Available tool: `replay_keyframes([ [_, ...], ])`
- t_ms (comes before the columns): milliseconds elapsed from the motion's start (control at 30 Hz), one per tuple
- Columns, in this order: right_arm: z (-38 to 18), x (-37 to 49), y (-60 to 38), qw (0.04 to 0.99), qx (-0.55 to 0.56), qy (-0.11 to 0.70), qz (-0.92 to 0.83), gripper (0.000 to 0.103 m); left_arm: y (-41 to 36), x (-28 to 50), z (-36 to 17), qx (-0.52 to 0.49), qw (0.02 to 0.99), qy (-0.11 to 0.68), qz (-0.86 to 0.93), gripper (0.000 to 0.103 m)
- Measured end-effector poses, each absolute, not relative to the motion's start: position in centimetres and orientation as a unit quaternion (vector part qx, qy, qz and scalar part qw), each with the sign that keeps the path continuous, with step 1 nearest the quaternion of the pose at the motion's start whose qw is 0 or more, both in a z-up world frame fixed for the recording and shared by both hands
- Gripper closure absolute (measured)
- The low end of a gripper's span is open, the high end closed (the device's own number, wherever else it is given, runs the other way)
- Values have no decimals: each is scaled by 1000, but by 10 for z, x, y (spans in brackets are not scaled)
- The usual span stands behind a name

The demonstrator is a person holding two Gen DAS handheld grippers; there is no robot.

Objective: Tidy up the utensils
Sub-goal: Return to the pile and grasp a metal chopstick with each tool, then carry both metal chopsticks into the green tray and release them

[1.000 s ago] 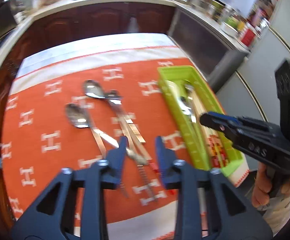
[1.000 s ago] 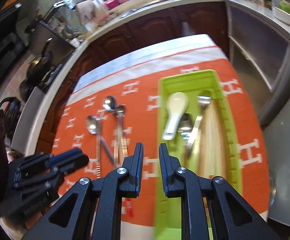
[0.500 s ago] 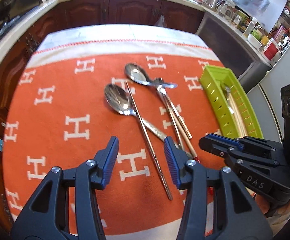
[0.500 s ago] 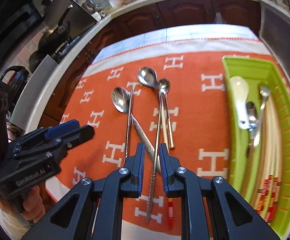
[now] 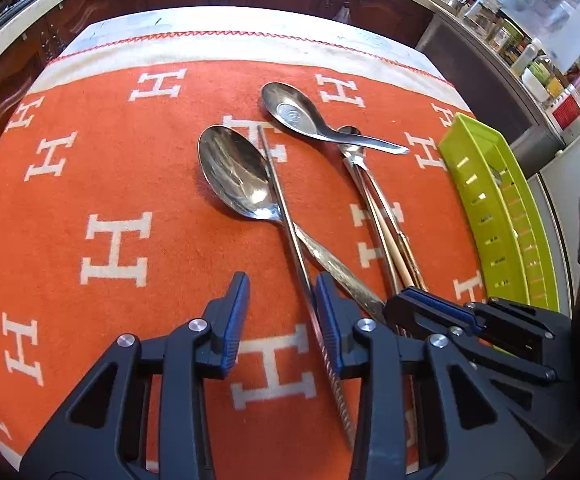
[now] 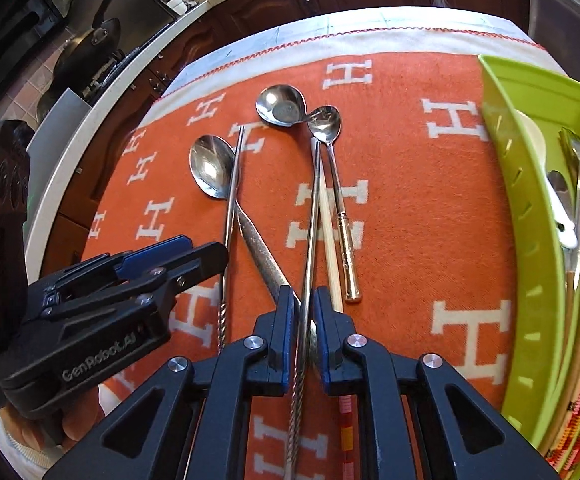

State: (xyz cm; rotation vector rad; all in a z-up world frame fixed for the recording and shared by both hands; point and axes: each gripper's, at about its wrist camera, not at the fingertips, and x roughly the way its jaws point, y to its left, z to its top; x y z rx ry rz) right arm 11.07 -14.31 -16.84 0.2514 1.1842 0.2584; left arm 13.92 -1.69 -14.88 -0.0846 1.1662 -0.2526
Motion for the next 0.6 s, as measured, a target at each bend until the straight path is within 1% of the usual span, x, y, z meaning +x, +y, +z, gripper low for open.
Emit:
replay_keyframes([
  [200, -168, 117, -134, 829, 83, 541, 115, 96, -27, 141, -149, -14, 839, 534, -105, 73],
  [233, -168, 116, -132, 831, 77, 538, 114, 97, -30, 140, -149, -7, 842, 531, -98, 76],
  [300, -167, 115, -127, 837, 59, 532, 110, 97, -32, 138, -150, 3, 845, 527, -91, 89],
  [333, -167, 114, -126, 839, 57, 530, 108, 98, -33, 138, -150, 5, 846, 526, -89, 99],
  [600, -166, 106, -133, 834, 87, 530, 129, 98, -20, 130, -149, -35, 842, 531, -89, 100],
])
